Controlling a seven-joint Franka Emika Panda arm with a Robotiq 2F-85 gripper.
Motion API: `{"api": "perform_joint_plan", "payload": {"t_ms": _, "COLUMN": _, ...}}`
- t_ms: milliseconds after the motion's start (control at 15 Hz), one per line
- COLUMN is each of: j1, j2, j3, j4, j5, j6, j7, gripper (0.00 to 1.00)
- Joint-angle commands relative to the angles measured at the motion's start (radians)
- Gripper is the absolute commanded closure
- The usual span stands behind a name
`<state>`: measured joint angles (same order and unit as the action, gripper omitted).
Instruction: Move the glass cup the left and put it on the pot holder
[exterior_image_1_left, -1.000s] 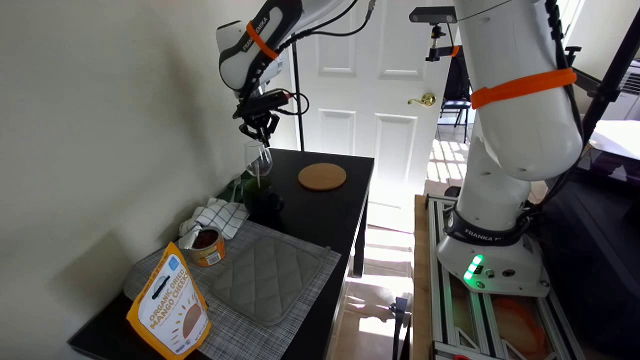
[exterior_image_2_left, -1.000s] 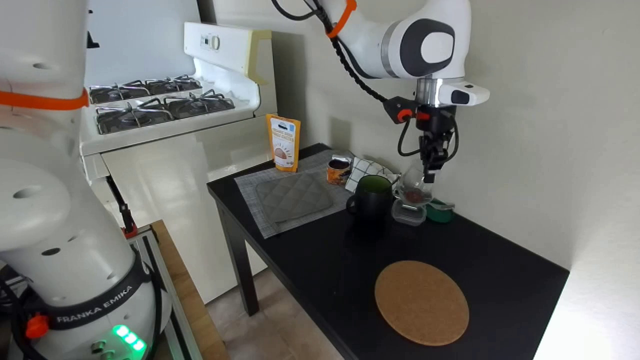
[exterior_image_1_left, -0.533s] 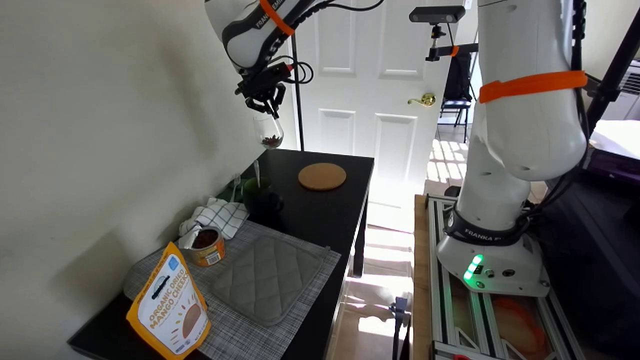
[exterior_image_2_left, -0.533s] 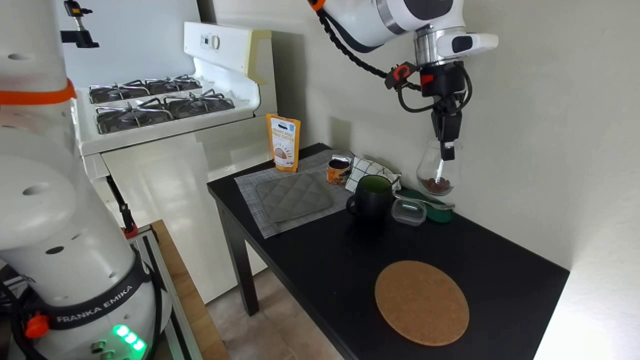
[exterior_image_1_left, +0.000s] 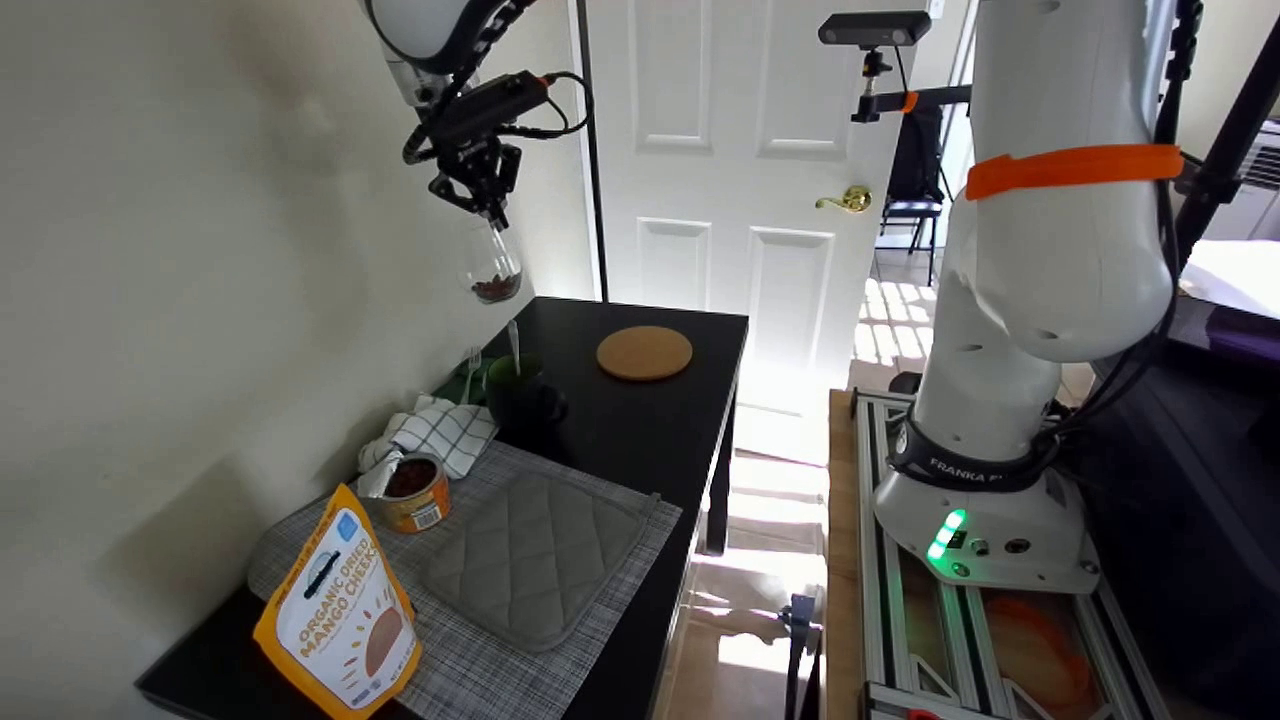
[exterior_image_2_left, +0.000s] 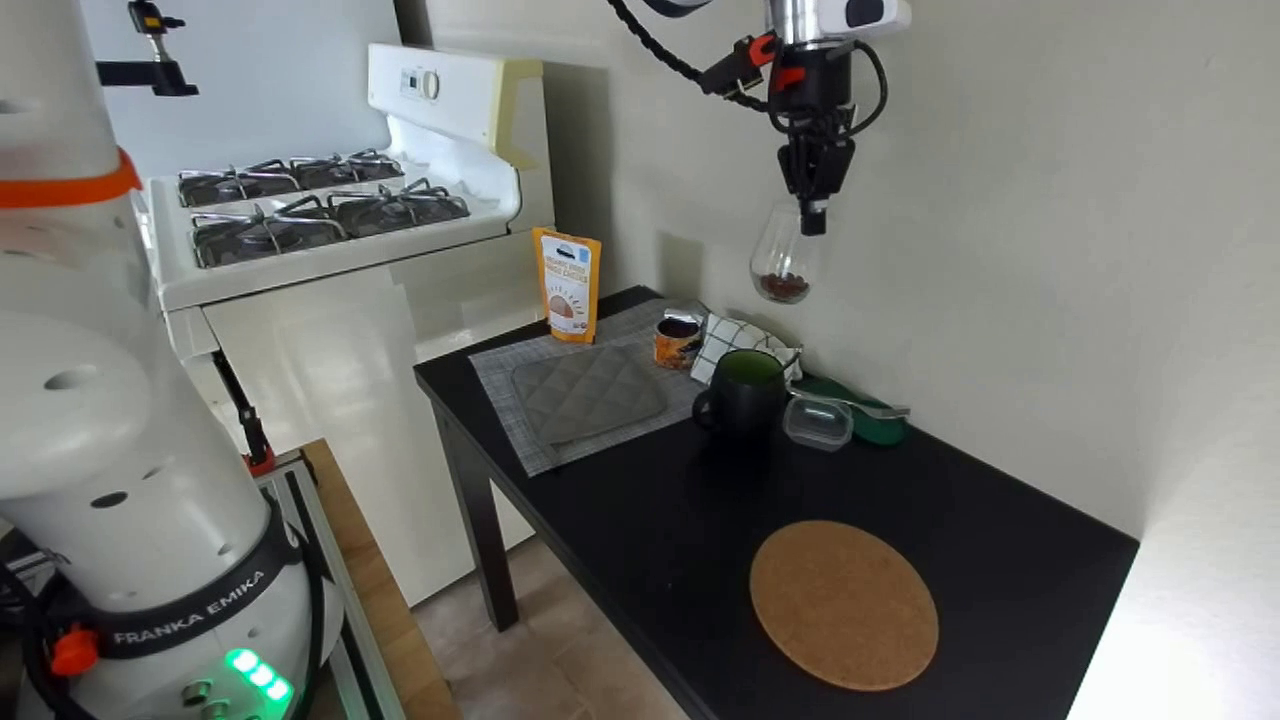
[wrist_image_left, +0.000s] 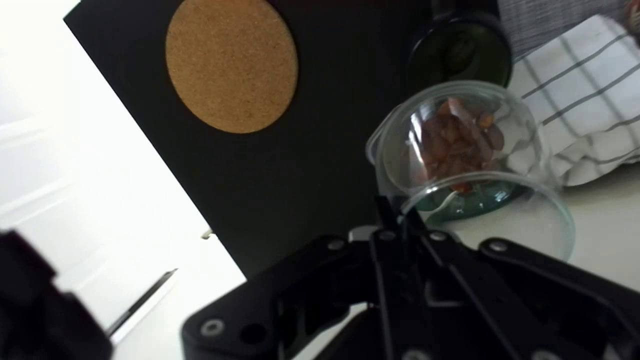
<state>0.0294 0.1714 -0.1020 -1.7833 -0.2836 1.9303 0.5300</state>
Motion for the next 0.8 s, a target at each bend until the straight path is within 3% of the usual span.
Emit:
{"api": "perform_joint_plan", "payload": {"t_ms": 0, "j1": -0.004, "j2": 0.005, "j3": 0.024, "j4": 0.01, "j5": 0.015, "j6": -0.004, "j7": -0.04, "gripper": 0.95}}
{"api": "perform_joint_plan", "payload": {"t_ms": 333, "j1": 0.001, "j2": 0.032, "j3": 0.041, "j4": 0.027, "j5": 0.03, "j6": -0.004, "j7": -0.095, "gripper": 0.95}}
{"api": "perform_joint_plan", "payload": {"t_ms": 400, "j1": 0.0, "j2": 0.033, "j3": 0.04, "j4": 0.029, "j5": 0.03, "j6": -0.004, "j7": -0.099, "gripper": 0.99}}
{"api": "perform_joint_plan", "payload": {"t_ms": 733, "j1": 0.095, "j2": 0.058, "j3": 0.115, "j4": 0.083, "j5": -0.093, "j6": -0.04, "j7": -0.165, "gripper": 0.99}}
